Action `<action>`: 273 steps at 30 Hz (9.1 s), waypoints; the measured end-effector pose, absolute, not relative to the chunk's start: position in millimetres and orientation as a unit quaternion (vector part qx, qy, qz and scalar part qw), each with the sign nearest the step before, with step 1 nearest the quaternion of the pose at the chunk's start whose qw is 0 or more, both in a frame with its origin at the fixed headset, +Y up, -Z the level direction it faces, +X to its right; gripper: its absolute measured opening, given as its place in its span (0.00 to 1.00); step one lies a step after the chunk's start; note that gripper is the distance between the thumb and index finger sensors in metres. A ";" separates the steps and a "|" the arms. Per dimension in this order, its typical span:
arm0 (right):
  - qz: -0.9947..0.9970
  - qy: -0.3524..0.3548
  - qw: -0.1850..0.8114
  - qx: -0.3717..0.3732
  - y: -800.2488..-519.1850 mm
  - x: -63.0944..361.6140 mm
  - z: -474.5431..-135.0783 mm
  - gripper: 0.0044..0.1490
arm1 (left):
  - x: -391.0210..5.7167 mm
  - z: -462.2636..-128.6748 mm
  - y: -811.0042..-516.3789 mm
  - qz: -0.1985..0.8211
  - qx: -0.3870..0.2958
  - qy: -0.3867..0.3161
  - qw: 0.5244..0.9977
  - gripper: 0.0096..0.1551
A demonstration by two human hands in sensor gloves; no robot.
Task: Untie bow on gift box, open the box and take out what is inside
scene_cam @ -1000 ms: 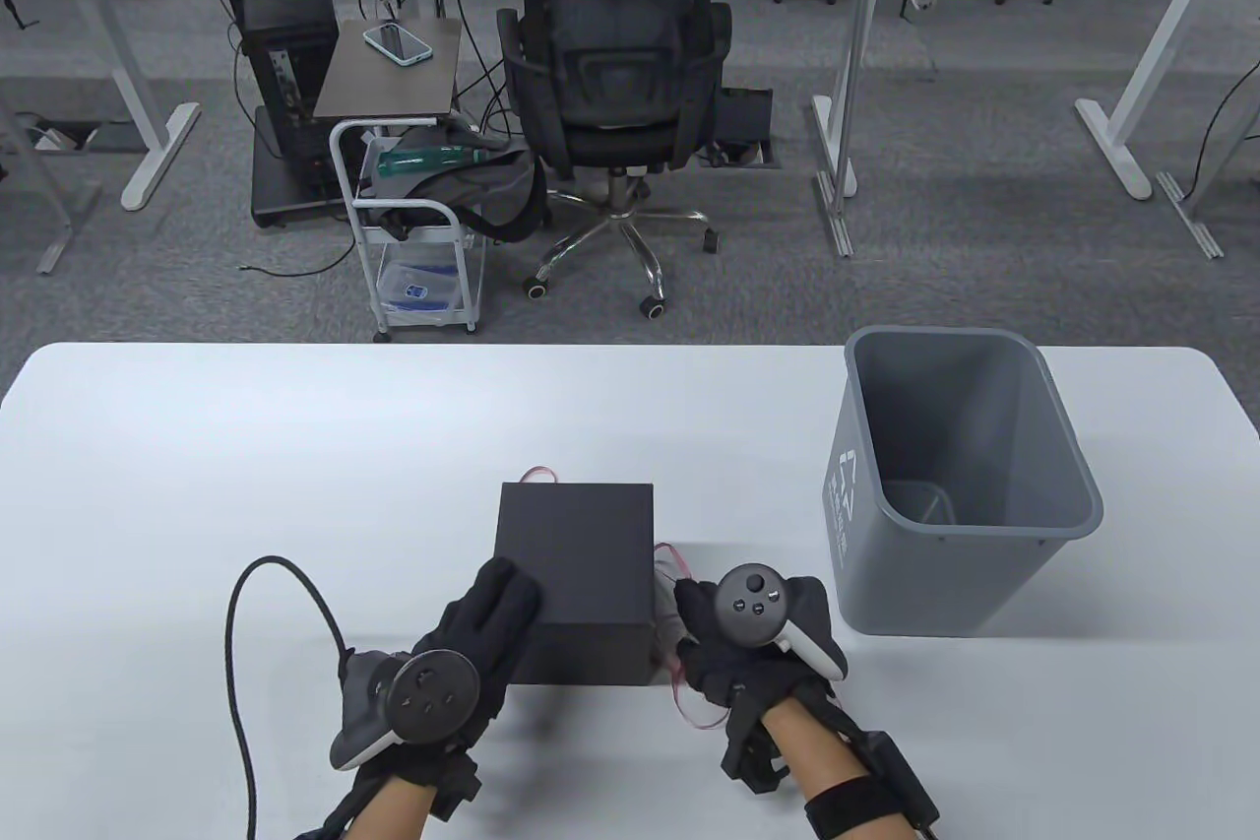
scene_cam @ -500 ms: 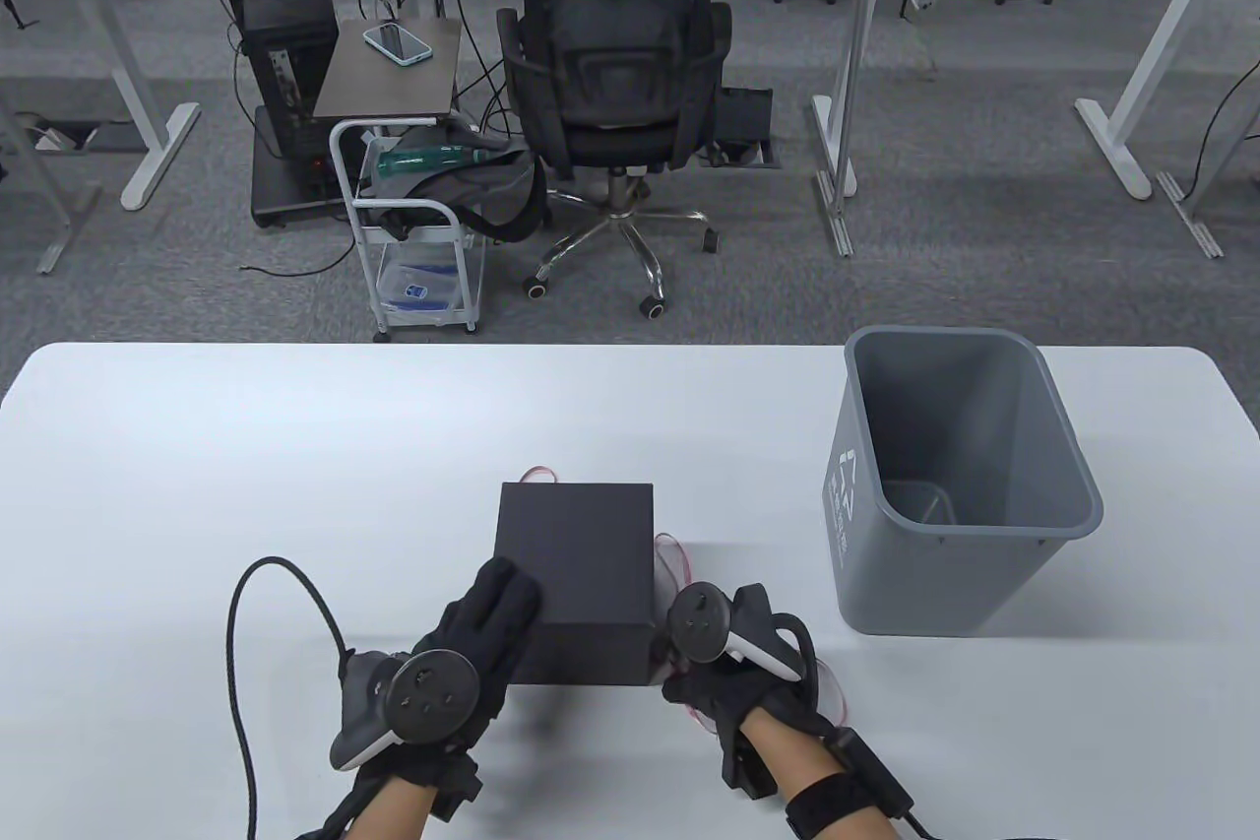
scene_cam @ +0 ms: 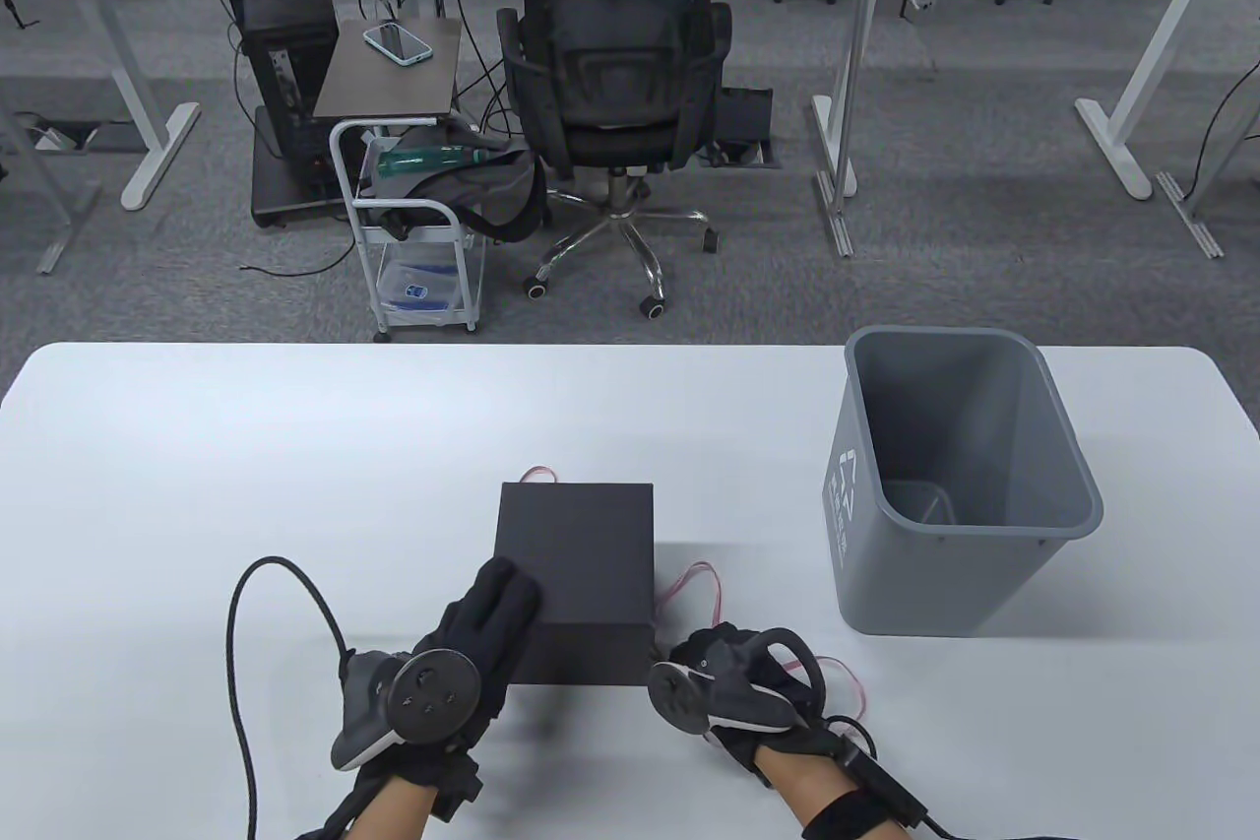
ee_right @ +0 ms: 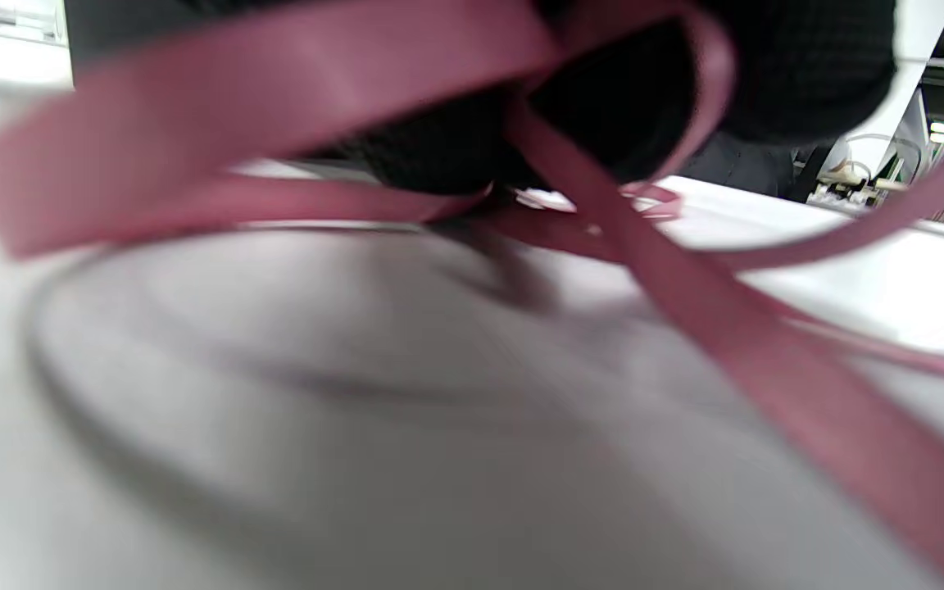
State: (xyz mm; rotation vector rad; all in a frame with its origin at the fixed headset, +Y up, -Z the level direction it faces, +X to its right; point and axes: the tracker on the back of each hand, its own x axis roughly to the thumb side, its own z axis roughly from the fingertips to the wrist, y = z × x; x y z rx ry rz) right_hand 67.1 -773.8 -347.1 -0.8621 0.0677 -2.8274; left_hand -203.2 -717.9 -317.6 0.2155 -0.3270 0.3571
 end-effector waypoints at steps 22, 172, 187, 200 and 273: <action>-0.932 0.000 0.303 -0.199 -716.9 123.9 -295.4 0.21 | -201.5 -316.9 -717.2 0.173 0.106 -0.155 0.967 0.29; -0.909 -0.346 -0.144 -0.181 -788.9 87.3 -405.0 0.82 | -200.5 -317.1 -721.0 0.169 0.102 -0.154 0.968 0.30; -0.970 -0.093 -0.094 -0.203 -774.7 62.1 -389.8 0.33 | -201.6 -318.3 -722.0 0.177 0.101 -0.155 0.967 0.30; -0.964 -0.013 0.032 -0.265 -778.0 49.1 -376.2 0.23 | -202.3 -318.9 -722.6 0.179 0.100 -0.153 0.967 0.30; -0.934 0.245 -0.147 0.216 -470.2 253.4 -416.2 0.23 | -200.0 -318.4 -718.5 0.172 0.089 -0.147 0.970 0.30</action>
